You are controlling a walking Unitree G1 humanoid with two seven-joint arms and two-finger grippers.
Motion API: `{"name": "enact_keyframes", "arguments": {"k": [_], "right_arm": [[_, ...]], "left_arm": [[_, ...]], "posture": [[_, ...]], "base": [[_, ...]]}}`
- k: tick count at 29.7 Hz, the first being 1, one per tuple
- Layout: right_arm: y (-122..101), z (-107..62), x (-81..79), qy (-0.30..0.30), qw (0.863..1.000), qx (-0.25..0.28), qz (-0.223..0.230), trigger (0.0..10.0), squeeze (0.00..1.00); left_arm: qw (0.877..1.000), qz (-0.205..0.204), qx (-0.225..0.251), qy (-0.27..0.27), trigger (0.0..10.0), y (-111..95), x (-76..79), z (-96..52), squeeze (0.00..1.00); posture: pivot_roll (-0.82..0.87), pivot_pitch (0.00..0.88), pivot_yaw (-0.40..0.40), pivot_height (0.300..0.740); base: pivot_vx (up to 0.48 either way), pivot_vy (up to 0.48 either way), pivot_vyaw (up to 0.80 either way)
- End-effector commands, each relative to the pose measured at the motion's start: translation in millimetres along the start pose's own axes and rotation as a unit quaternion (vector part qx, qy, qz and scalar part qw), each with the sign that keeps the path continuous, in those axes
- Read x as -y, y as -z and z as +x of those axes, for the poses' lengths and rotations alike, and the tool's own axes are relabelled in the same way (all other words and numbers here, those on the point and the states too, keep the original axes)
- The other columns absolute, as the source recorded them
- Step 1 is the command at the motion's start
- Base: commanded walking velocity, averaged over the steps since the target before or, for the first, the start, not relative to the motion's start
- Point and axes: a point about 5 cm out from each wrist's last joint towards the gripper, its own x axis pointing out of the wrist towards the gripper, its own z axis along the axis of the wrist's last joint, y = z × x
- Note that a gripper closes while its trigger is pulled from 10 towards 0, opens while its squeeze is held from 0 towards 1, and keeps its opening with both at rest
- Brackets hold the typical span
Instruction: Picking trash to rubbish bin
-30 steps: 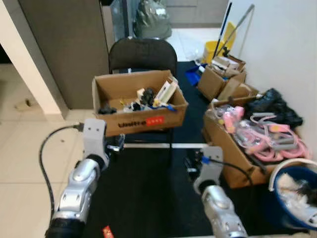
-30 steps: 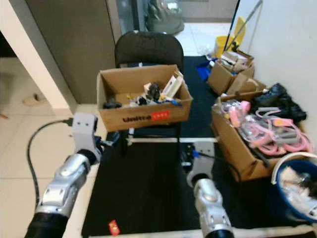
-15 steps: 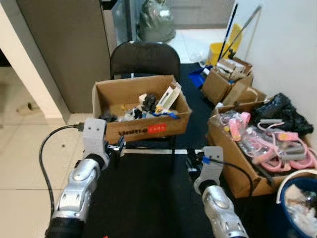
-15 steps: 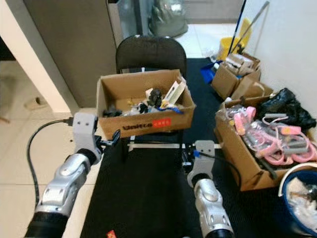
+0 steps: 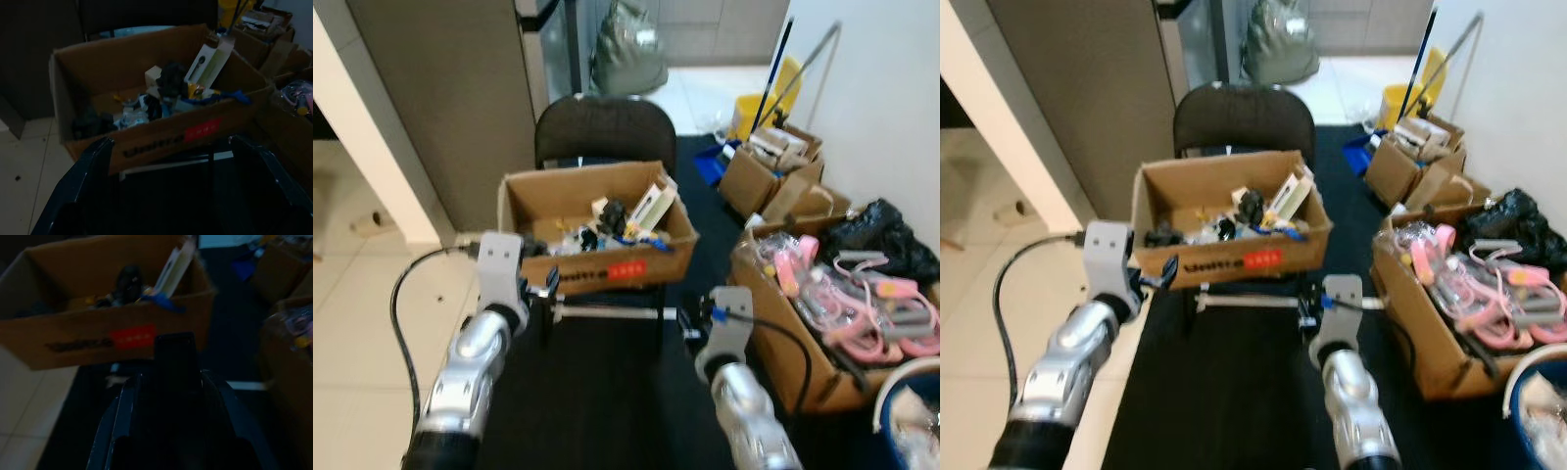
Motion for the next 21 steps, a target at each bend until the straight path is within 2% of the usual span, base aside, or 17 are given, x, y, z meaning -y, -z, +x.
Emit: {"name": "enact_keyframes", "arguments": {"k": [1,21], "right_arm": [[5.0,-1.2,-5.1,-0.005,1.000,-0.008,0.007,10.0,0.00],[5.6,-1.6,-12.4,-0.033,0.999,-0.010,-0.014,10.0,0.00]], "left_arm": [[1.000,0.001,-0.009,-0.007,10.0,3.9,-4.8,-2.1,0.00],[1.000,-0.002,-0.009,-0.008,10.0,4.2,-4.4,-2.6,0.00]], "posture": [[0.03,0.100,0.027,0.740],[0.03,0.102,0.023,0.740]], "base": [[0.274,0.000,0.00],[0.274,0.000,0.00]]}}
